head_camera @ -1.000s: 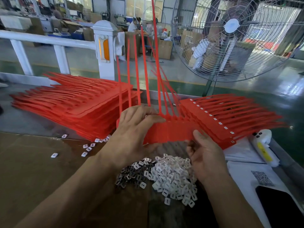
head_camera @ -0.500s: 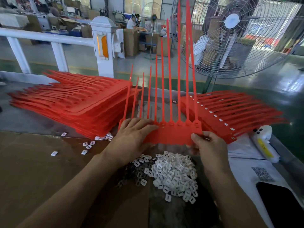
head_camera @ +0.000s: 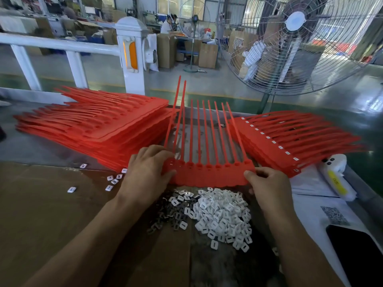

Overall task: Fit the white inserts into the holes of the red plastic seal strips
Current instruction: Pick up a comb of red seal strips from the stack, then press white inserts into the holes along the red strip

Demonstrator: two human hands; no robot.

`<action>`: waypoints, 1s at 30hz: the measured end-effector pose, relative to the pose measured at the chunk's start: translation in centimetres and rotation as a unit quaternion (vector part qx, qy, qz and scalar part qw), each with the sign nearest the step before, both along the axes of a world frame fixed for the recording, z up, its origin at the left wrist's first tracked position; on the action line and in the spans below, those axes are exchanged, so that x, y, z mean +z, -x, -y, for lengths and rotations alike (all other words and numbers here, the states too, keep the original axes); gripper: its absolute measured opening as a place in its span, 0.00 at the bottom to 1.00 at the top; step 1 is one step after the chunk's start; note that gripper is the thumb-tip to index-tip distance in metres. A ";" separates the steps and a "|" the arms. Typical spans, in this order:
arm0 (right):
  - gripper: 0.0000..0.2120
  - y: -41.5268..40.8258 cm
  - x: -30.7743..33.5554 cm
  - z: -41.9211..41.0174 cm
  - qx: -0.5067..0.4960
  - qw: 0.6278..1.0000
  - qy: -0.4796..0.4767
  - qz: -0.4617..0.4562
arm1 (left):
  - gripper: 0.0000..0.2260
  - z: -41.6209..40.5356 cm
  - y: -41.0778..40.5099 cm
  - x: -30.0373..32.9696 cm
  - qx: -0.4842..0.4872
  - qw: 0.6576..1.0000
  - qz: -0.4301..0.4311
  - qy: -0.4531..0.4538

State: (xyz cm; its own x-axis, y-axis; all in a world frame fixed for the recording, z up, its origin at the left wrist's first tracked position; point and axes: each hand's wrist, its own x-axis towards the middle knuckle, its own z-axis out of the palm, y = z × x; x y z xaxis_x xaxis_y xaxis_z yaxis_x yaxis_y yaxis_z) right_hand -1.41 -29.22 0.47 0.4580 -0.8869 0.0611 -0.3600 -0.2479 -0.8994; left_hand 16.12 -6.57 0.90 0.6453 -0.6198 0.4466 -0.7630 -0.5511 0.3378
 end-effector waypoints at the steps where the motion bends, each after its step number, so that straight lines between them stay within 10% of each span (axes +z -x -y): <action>1: 0.06 0.1 0.1 0.0 0.003 1.000 0.020 -0.020 | 0.20 -0.2 0.1 -0.2 0.027 1.000 -0.009 -0.002; 14: 0.08 2.2 2.1 -0.6 0.043 0.962 0.116 -0.243 | 0.24 -0.4 -0.4 -0.7 0.061 0.983 -0.171 0.040; 18: 0.13 1.9 3.2 -2.0 0.036 0.928 0.275 -0.250 | 0.22 -0.4 -0.6 -0.7 0.064 0.980 -0.187 0.037; 22: 0.14 -0.4 5.3 -5.4 0.281 0.919 0.247 -0.123 | 0.20 -0.3 -0.6 -0.6 0.064 0.978 -0.198 0.032; 25: 0.20 -2.4 5.3 -7.6 0.444 0.834 0.280 -0.171 | 0.18 -0.3 -0.6 -0.4 0.059 0.974 -0.214 0.039; 30: 0.19 -3.7 3.1 -9.4 0.462 0.797 0.330 -0.206 | 0.19 -0.2 -0.6 -0.4 0.059 0.972 -0.224 0.039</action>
State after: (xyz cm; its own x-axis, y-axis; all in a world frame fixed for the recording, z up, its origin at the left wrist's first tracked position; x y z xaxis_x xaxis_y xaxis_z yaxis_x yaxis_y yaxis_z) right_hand 2.28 -19.79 3.52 0.9988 0.0038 0.0495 0.0193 -0.9484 -0.3166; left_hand 16.71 -6.32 0.54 0.8500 -0.5057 0.1472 -0.4631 -0.5844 0.6663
